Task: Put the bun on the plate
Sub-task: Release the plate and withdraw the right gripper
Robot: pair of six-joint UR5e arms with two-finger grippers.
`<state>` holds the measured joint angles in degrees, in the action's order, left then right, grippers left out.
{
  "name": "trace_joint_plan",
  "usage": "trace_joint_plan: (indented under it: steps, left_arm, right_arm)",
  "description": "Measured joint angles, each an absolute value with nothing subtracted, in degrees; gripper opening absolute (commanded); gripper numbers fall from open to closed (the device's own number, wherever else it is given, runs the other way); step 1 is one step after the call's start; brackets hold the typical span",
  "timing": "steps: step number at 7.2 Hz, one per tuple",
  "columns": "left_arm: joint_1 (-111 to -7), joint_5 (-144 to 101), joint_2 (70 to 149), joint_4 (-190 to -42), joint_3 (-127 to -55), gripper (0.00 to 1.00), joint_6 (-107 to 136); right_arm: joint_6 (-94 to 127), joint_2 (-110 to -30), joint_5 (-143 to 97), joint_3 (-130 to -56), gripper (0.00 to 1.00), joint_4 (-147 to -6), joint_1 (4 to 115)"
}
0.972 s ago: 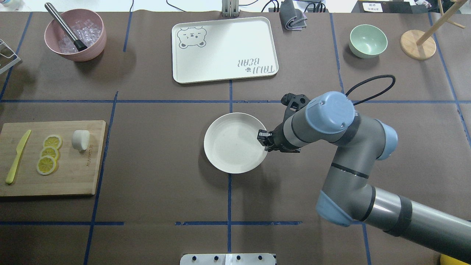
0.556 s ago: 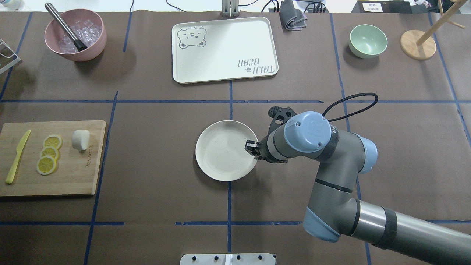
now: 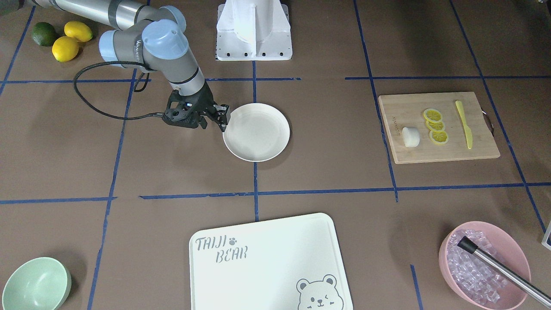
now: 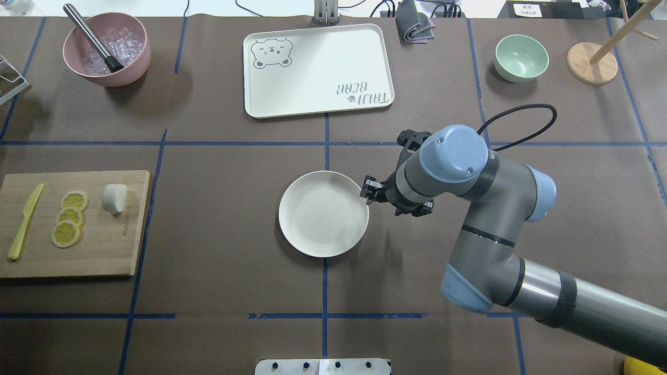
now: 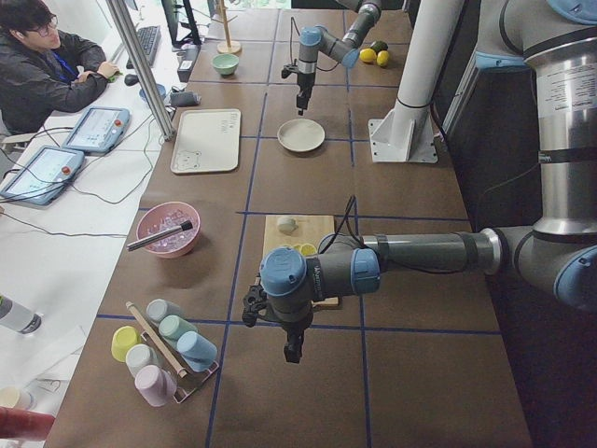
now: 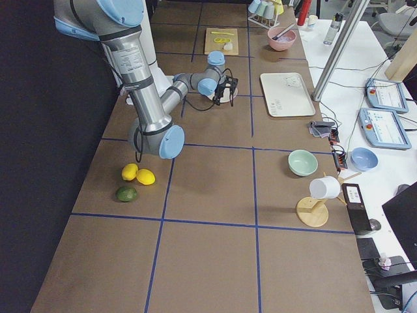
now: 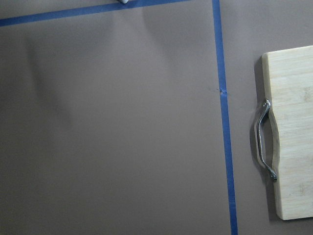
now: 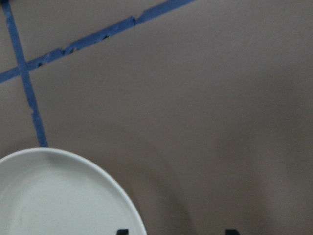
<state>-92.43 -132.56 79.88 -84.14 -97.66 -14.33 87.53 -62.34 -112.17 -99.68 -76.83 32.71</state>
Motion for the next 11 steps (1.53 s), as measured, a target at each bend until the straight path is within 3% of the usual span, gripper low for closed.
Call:
trace_joint_plan:
  steps: [4, 11]
  left_arm:
    - [-90.4, -132.3, 81.8, -84.4, -98.2, 1.00, -13.9]
    - [-85.6, -134.0, 90.1, -95.1, -98.0, 1.00, -4.6]
  right_arm:
    - [53.0, -73.2, -121.0, -108.6, 1.00, -92.4, 49.4]
    - [-8.2, -98.3, -130.6, -109.0, 1.00, -93.9, 81.2]
